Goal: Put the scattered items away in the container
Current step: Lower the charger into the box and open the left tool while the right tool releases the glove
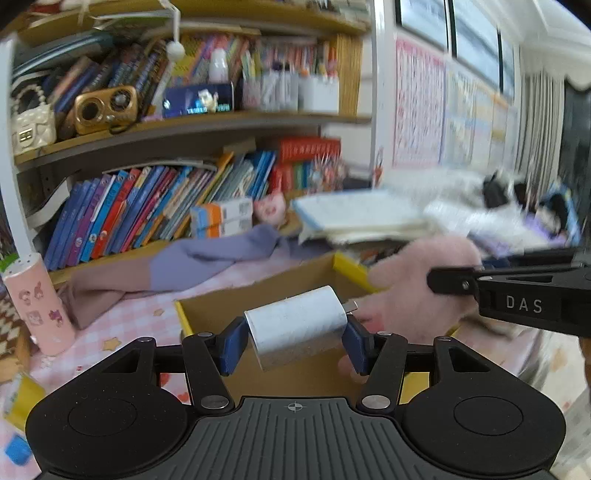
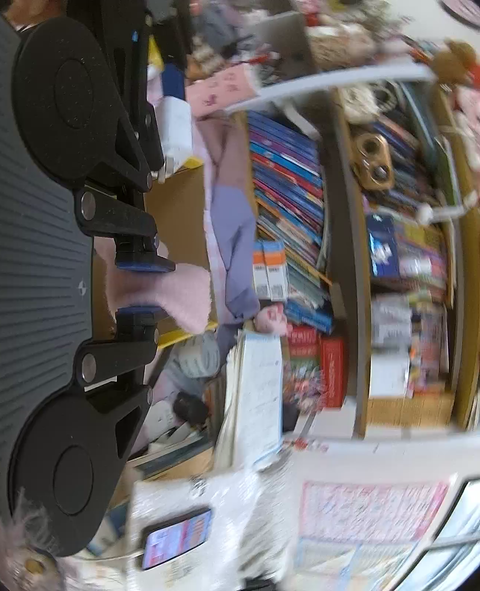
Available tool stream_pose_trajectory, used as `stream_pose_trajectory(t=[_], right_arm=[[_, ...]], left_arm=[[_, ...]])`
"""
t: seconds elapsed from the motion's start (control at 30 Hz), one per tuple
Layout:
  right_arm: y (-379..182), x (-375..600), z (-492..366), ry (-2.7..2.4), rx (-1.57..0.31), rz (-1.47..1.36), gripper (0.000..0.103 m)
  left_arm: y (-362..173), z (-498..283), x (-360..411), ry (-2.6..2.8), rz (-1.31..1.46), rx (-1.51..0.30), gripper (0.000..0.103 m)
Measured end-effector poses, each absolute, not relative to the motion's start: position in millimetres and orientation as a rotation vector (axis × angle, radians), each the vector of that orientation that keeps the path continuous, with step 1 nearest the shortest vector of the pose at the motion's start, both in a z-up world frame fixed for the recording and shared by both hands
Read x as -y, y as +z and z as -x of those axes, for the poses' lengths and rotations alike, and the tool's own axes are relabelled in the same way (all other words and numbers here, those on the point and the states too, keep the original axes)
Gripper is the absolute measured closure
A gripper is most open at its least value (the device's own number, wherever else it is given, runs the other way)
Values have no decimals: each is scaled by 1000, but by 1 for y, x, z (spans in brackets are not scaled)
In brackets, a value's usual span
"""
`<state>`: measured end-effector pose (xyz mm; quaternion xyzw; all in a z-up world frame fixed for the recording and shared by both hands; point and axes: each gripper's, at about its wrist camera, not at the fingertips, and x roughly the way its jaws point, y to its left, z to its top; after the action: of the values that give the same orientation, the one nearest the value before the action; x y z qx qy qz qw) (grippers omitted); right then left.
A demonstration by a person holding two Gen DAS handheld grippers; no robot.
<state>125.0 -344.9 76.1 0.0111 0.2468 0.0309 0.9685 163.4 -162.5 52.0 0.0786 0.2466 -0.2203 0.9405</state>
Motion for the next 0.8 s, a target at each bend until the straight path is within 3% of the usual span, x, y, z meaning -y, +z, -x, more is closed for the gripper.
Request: stream_pose_trajectory(t=[0.2, 0.8], right_arm=[[39, 342, -165, 150, -630, 6, 87], [-25, 353, -224, 202, -898, -13, 84]], left_arm=[[27, -179, 185, -382, -345, -564, 48], [-19, -229, 209, -403, -353, -810, 48]])
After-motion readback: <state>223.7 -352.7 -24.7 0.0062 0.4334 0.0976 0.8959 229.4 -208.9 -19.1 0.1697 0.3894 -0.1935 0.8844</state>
